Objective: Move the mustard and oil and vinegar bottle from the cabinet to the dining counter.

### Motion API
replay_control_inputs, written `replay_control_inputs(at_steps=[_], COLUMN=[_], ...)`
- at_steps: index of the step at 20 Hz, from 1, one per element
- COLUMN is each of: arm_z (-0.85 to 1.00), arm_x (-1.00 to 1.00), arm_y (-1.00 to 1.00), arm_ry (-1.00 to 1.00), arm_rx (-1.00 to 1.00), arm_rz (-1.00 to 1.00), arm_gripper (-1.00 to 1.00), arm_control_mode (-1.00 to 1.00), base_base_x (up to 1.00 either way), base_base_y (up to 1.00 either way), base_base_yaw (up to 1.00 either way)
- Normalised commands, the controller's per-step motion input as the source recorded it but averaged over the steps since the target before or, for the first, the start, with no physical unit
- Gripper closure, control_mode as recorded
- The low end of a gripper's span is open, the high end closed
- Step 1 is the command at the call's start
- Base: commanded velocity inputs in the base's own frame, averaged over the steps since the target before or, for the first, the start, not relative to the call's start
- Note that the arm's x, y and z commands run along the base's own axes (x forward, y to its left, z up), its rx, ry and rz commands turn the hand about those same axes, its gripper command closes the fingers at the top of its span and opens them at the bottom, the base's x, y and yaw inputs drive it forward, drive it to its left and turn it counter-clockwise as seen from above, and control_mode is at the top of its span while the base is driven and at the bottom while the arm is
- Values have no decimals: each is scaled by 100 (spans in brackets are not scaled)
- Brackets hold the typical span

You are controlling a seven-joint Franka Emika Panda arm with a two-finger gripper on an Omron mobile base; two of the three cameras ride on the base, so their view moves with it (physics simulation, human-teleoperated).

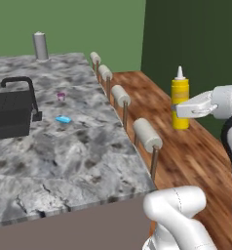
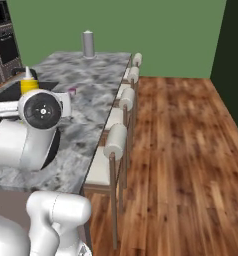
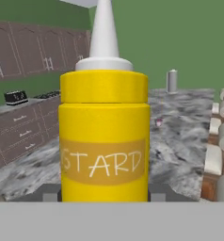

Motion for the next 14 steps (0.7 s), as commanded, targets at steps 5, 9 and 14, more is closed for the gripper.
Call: replay_control_inputs(at_steps=[5,9,14], arm_z=[-19,-38,-50], arm_x=[51,57,56], arm_y=[-20,2,34], arm_ry=[11,2,0], arm_rx=[7,8,0], arm_rz=[29,36,32], arm_gripper=[100,100,100], arm_control_mode=[-100,-100,-100], base_base_x=[0,0,0], base_base_y=[0,0,0], base_base_yaw=[0,0,0])
